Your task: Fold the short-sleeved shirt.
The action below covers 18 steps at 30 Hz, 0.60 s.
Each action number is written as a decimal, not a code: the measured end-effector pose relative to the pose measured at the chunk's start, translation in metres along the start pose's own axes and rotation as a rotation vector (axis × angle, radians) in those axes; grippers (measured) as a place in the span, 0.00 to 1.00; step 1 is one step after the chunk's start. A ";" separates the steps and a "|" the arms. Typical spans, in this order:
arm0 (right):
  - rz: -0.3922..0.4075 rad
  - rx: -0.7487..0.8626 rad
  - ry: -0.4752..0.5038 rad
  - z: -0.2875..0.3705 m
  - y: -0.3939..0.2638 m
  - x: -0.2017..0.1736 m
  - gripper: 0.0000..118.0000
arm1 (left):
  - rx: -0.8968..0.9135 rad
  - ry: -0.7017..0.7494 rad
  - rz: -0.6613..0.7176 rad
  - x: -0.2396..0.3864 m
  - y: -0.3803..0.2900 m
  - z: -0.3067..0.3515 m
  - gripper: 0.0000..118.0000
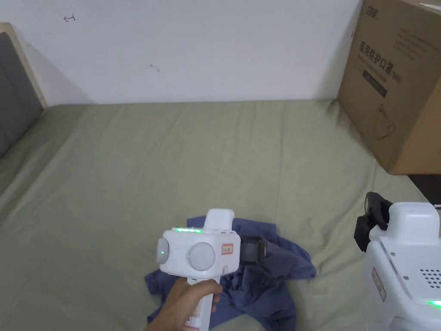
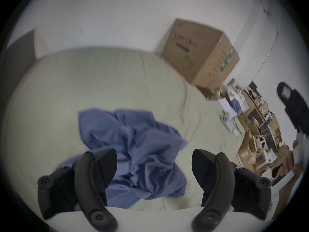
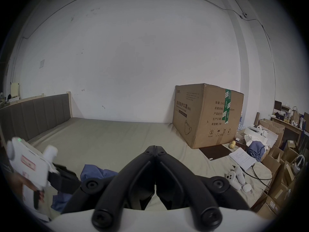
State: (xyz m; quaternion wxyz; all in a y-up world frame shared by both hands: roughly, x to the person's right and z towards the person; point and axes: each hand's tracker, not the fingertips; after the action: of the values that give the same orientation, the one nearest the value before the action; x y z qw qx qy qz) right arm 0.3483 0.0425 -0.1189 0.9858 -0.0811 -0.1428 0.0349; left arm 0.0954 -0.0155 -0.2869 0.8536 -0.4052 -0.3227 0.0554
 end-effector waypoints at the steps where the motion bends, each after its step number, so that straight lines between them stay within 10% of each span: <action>1: -0.001 0.007 0.003 -0.003 -0.002 0.009 0.00 | 0.048 0.014 -0.023 0.000 0.006 0.013 0.80; 14: -0.014 0.089 0.038 0.020 0.033 -0.028 0.00 | 0.543 0.365 -0.158 -0.028 0.018 0.142 0.78; 16: -0.017 0.095 0.042 0.021 0.034 -0.031 0.00 | 0.585 0.407 -0.164 -0.034 0.012 0.147 0.69; 18: -0.019 0.099 0.046 0.023 0.037 -0.036 0.00 | 0.637 0.419 -0.176 -0.041 0.003 0.152 0.37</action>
State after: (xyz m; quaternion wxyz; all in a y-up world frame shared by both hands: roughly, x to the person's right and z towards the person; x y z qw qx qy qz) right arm 0.3058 0.0787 -0.1131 0.9919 -0.0318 -0.1190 0.0304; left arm -0.0270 0.0709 -0.2395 0.9855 -0.0933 -0.1414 -0.0048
